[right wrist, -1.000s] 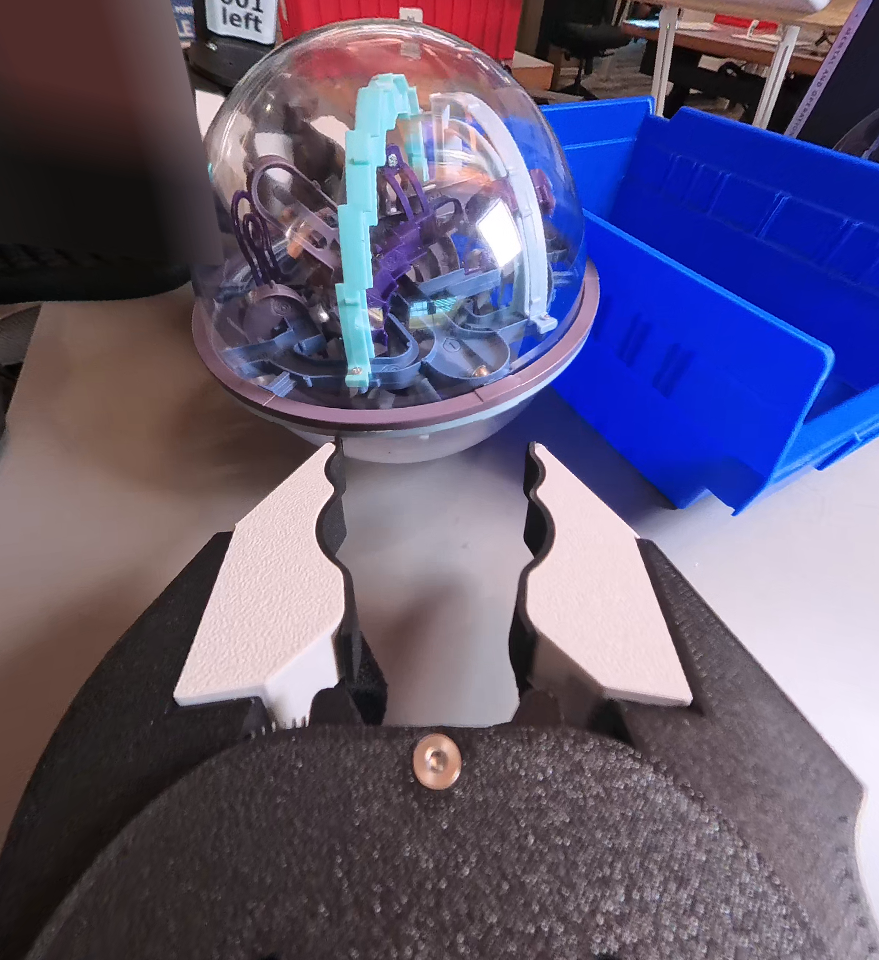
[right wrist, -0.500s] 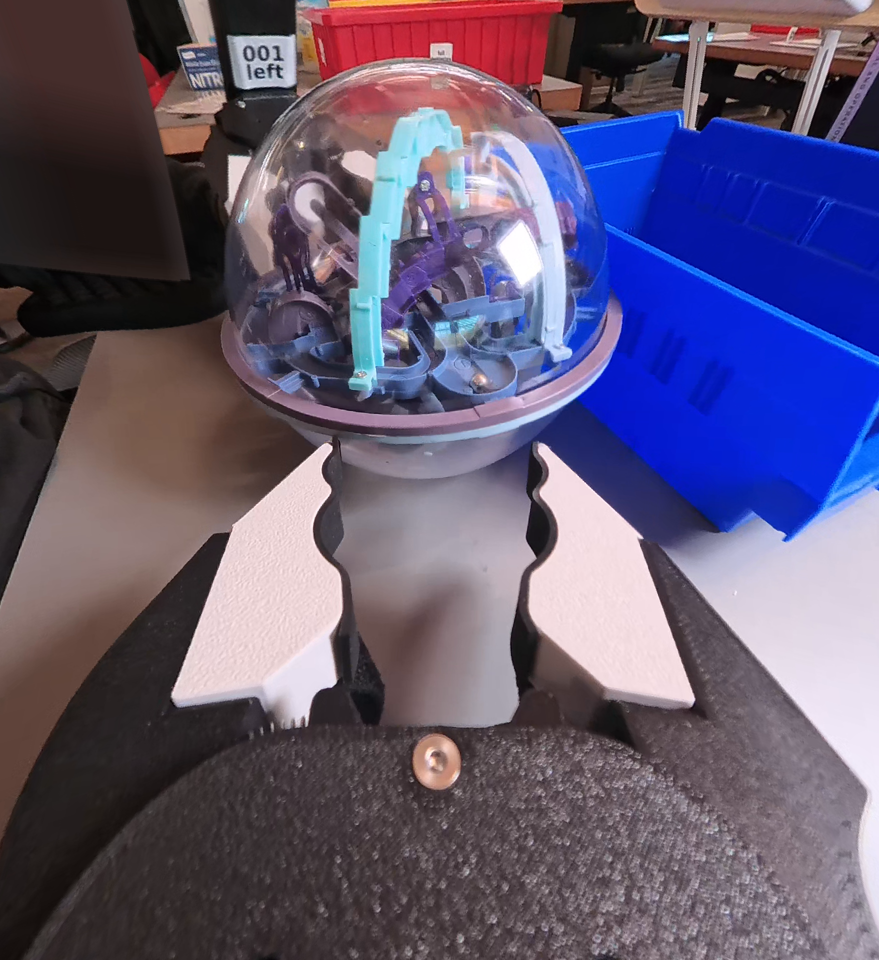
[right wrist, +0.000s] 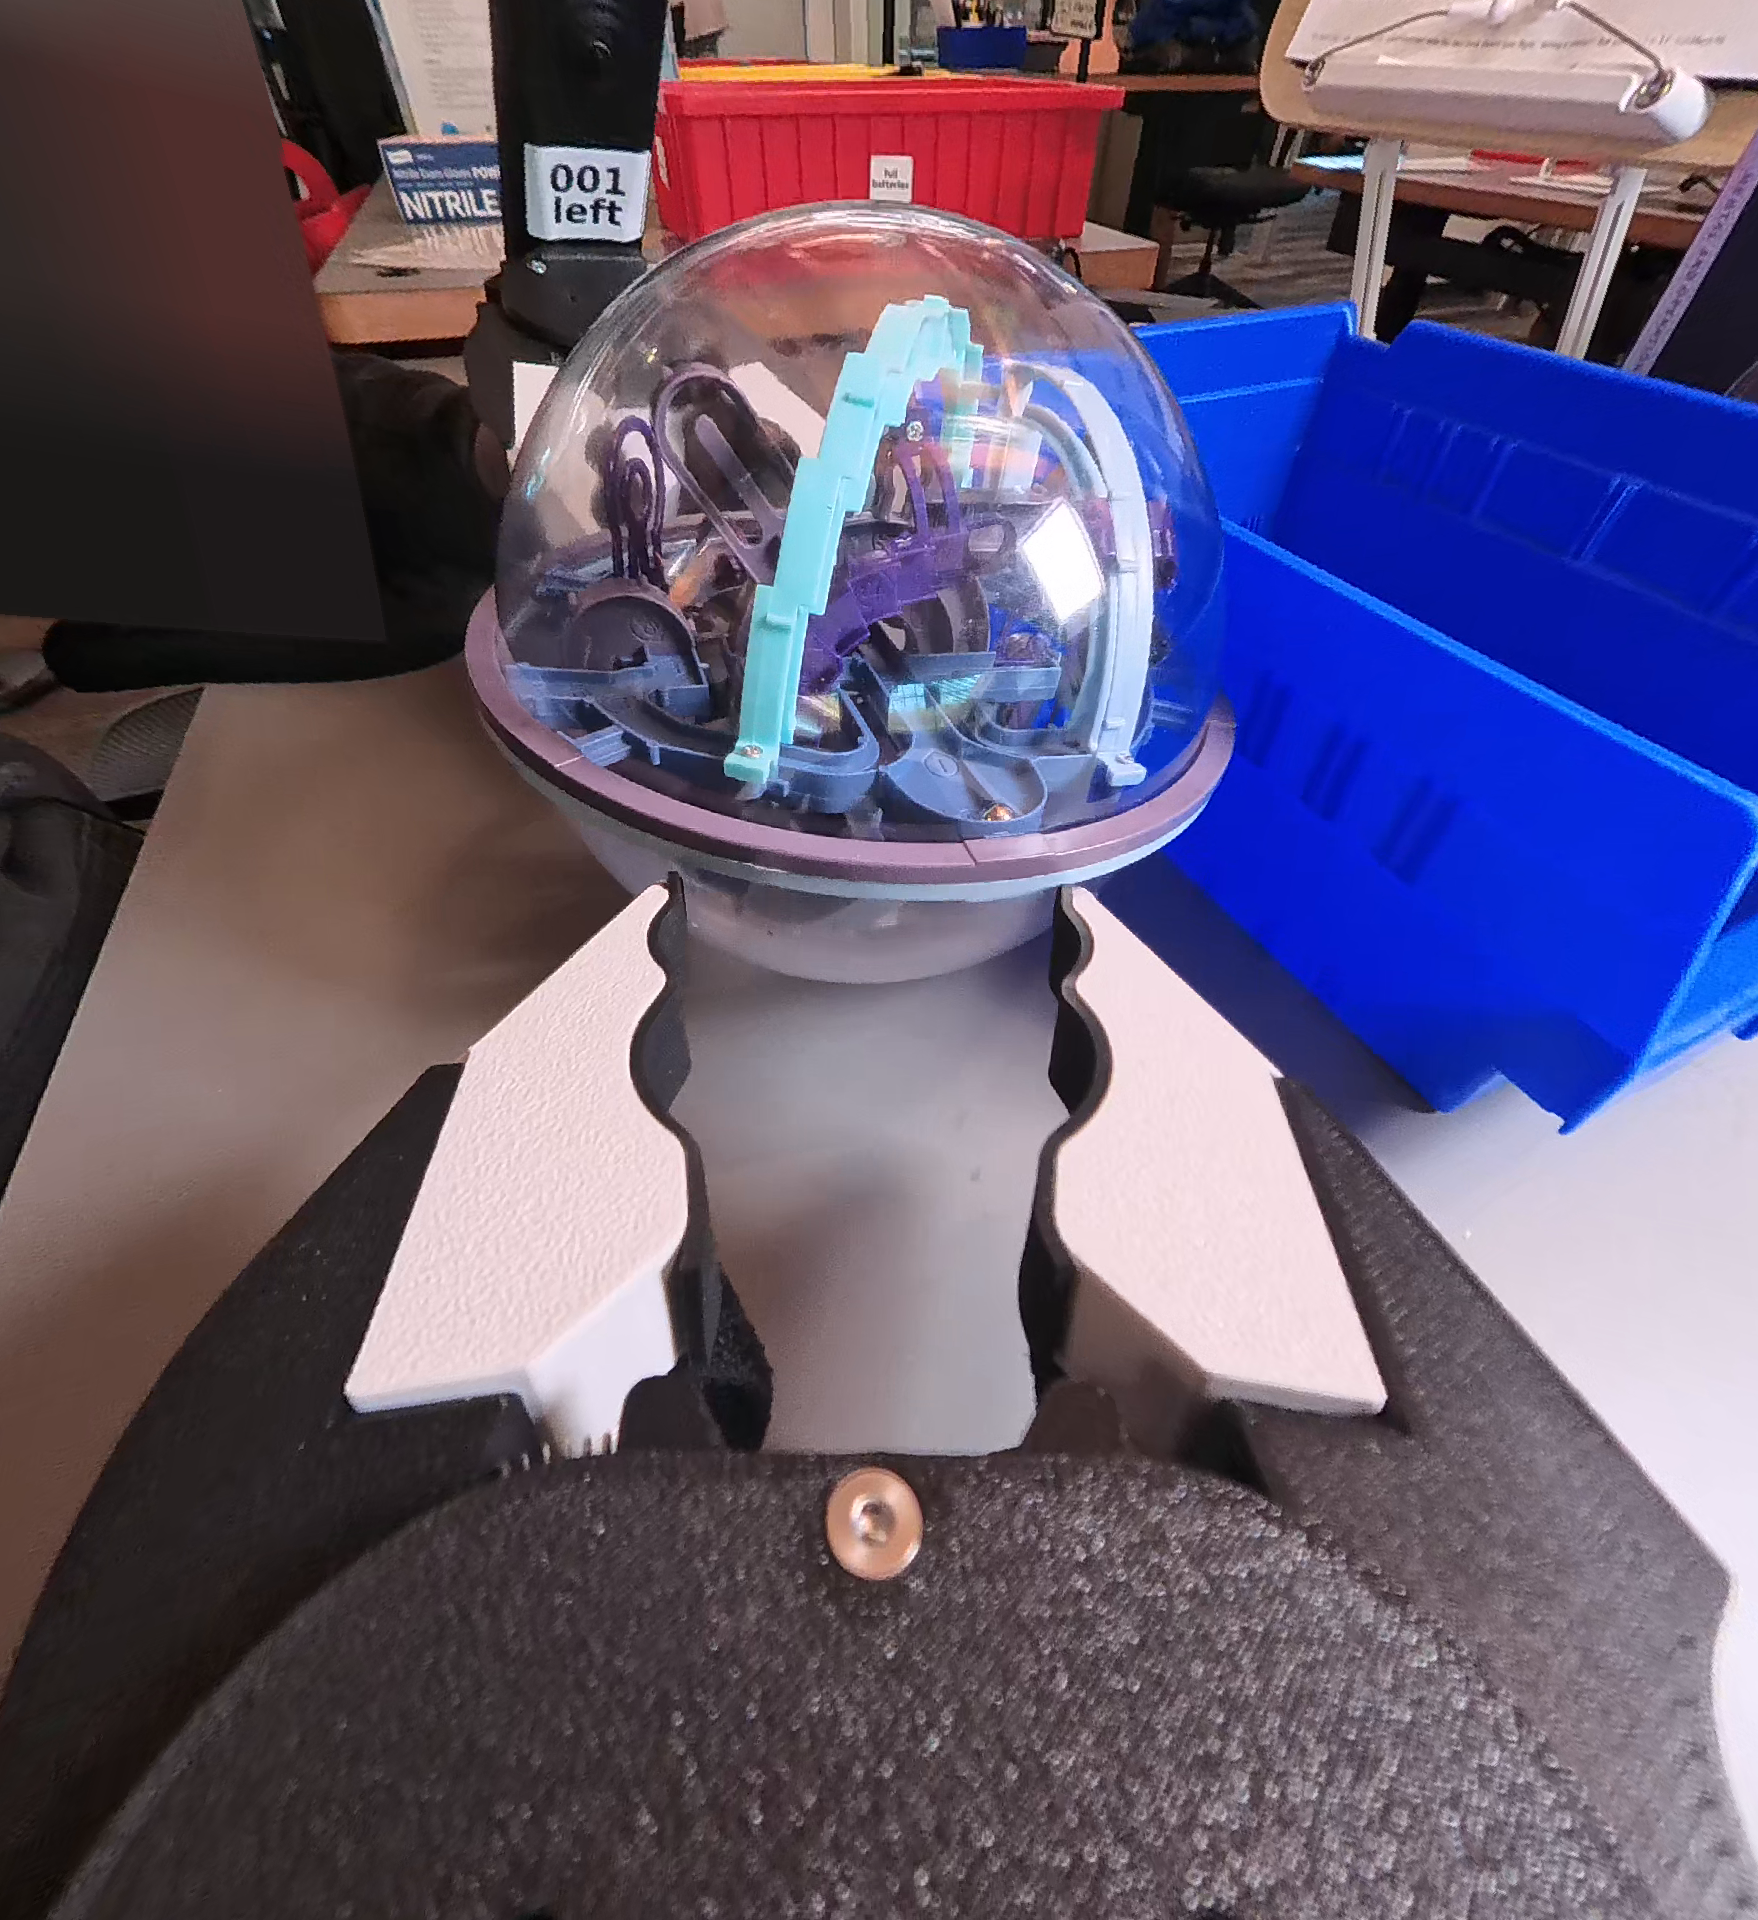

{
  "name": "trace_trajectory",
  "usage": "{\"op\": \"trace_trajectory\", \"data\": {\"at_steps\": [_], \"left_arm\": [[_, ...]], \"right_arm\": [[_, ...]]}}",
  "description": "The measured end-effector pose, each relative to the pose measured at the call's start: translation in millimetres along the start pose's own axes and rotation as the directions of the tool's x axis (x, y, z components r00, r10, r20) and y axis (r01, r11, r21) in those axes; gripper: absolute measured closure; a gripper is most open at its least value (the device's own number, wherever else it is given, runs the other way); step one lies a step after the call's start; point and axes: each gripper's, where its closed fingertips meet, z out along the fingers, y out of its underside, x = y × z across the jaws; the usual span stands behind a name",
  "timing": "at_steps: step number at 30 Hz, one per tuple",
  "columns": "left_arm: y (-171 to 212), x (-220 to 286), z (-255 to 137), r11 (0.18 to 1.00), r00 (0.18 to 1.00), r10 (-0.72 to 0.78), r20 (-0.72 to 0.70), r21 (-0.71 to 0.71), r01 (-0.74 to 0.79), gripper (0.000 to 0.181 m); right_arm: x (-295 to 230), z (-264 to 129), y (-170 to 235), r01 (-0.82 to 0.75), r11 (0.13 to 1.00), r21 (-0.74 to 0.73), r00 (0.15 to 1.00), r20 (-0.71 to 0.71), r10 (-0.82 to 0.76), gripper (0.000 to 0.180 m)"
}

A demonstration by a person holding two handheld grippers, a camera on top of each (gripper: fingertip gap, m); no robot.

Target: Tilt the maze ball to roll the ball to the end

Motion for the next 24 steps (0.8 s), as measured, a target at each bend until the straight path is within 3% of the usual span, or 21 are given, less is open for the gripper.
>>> {"op": "trace_trajectory", "data": {"at_steps": [16,24], "left_arm": [[-10,3,0,0.99,0.988,0.137,0.065,0.008,-0.137,0.09],[-54,9,-14,0.981,0.985,0.155,0.072,0.107,-0.163,0.09]], "right_arm": [[-1,-3,1,0.044,0.999,-0.002,0.999,-0.026,-0.044,0.111],[-3,-17,-50,0.088,0.991,0.097,0.996,-0.02,-0.087,0.111]]}}
